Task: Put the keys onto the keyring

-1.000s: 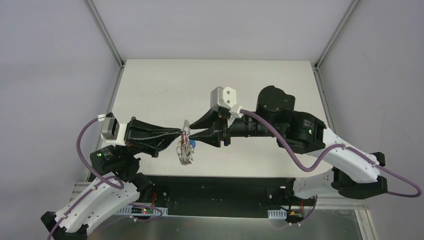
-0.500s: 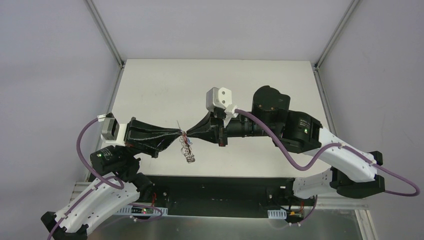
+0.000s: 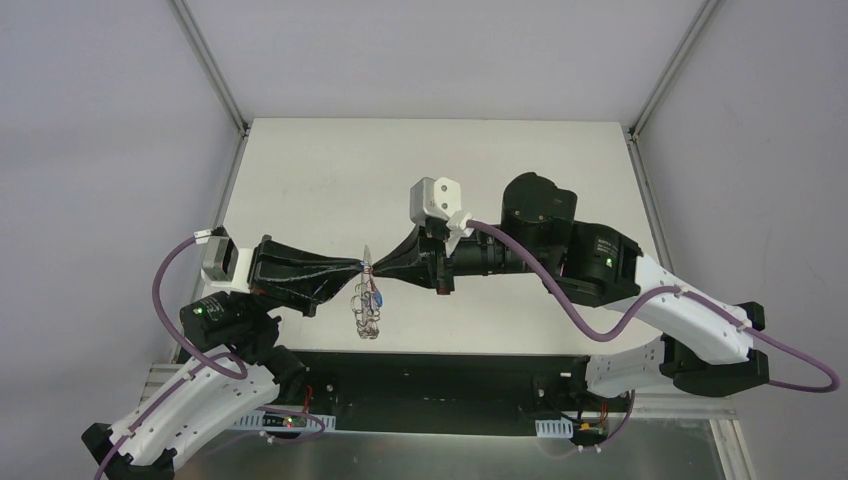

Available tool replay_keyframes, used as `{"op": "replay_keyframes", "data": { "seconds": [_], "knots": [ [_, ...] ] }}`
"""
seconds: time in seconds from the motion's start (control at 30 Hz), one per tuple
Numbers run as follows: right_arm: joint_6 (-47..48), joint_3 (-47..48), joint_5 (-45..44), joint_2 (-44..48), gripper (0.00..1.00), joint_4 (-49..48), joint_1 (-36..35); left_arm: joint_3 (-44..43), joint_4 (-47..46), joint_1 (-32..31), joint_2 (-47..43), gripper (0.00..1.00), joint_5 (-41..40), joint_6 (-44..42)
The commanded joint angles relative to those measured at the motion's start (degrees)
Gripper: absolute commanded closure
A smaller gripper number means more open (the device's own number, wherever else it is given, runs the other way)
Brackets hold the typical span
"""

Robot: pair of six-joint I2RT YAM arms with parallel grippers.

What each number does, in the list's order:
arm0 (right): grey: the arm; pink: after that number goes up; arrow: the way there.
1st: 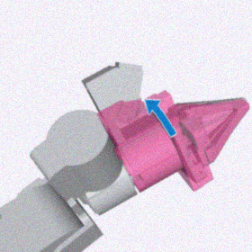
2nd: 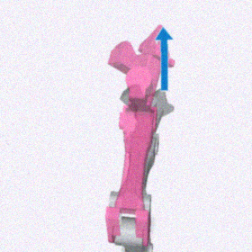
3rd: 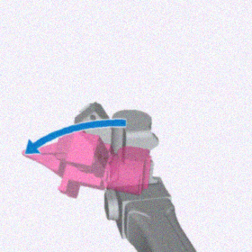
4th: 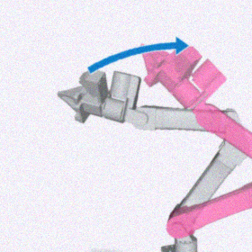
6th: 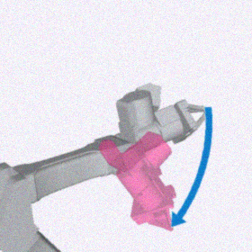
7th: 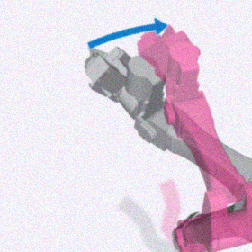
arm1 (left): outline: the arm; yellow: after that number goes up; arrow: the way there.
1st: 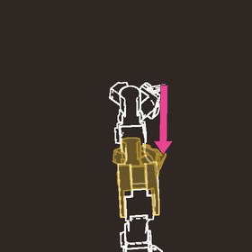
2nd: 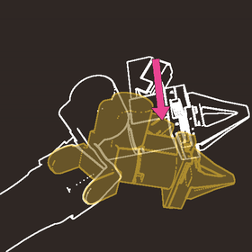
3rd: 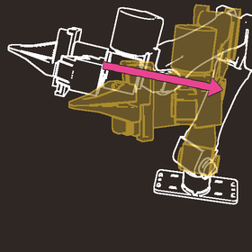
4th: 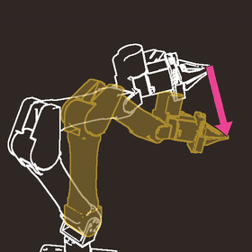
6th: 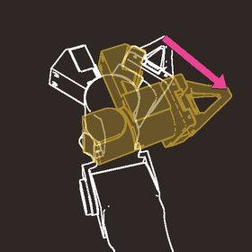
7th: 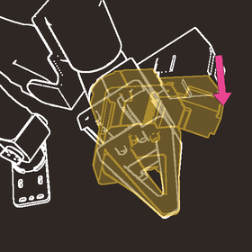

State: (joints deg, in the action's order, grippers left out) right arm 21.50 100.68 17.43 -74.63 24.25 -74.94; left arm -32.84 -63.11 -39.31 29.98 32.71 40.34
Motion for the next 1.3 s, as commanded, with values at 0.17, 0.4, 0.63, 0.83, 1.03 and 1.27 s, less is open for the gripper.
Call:
{"op": "replay_keyframes", "data": {
  "seconds": [0.17, 0.4, 0.63, 0.83, 1.03, 1.27],
  "knots": [
    [-1.2, -0.6, 0.6, -0.2, 1.00, -1.2, 0.5, -1.6, -3.9, 0.0, -0.4, 1.00, 0.3, 1.1],
    [-2.4, 0.4, 1.8, -2.0, 1.00, 0.2, 1.3, -1.7, -3.9, 0.1, -0.3, 1.00, 0.6, 1.1],
    [-3.2, 2.1, 2.9, -3.7, 1.00, 1.0, 2.2, -1.9, -3.9, 0.0, -0.1, 1.00, 1.1, 1.3],
    [-3.2, 1.8, 1.9, -3.3, 0.99, 0.8, 2.3, -2.1, -3.7, 0.1, -0.1, 1.00, 1.4, 1.3],
    [-3.2, -1.9, -1.2, 0.7, 0.64, -1.9, 2.3, -2.3, -3.1, 0.0, 0.2, 1.00, 1.5, 1.2],
    [-0.7, -8.8, -9.9, 7.4, 0.51, -3.4, 2.2, -3.0, -0.9, 0.0, 0.6, 1.00, 1.7, 0.4]
  ]
}}
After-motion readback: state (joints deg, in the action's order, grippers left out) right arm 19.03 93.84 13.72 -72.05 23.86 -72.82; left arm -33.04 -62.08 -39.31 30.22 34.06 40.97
